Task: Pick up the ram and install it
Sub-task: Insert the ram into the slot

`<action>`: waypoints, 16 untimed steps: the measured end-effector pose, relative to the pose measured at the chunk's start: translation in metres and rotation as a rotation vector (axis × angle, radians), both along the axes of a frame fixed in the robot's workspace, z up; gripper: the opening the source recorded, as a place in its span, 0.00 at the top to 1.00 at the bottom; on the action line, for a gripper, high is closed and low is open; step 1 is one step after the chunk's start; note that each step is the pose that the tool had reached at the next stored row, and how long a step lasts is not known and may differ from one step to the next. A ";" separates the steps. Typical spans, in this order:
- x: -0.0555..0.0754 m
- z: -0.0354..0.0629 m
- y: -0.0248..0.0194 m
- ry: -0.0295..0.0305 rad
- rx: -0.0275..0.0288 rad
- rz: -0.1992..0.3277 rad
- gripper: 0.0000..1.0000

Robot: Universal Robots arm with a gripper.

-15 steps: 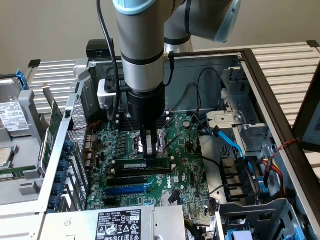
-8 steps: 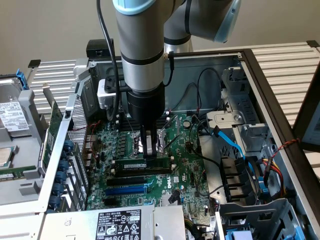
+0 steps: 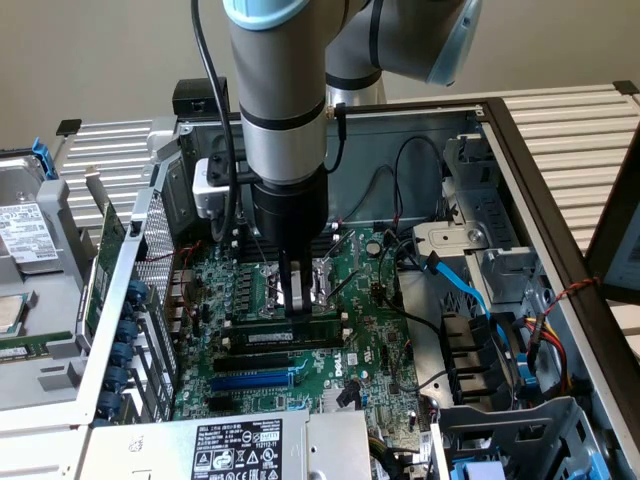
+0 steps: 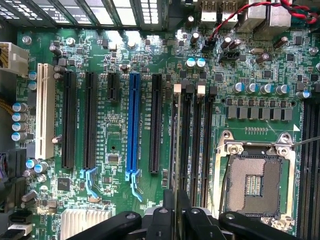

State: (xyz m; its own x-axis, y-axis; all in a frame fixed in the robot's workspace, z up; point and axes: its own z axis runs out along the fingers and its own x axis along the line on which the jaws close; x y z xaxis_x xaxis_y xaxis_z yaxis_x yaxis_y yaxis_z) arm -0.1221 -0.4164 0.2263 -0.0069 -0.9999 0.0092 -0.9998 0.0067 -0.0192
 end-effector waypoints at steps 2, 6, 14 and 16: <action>0.000 0.0000 0.0000 -0.0001 0.0001 0.000 0.78; 0.000 0.0052 0.0000 0.0007 -0.0001 0.000 0.78; -0.001 0.0189 -0.0001 0.0023 0.0001 0.000 0.78; -0.001 0.0223 -0.0001 0.0025 0.0001 0.000 0.78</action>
State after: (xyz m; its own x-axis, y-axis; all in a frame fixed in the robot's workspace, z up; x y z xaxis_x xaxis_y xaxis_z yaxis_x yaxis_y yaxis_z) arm -0.1232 -0.4165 0.2486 -0.0071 -0.9999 0.0091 -0.9998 0.0070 -0.0167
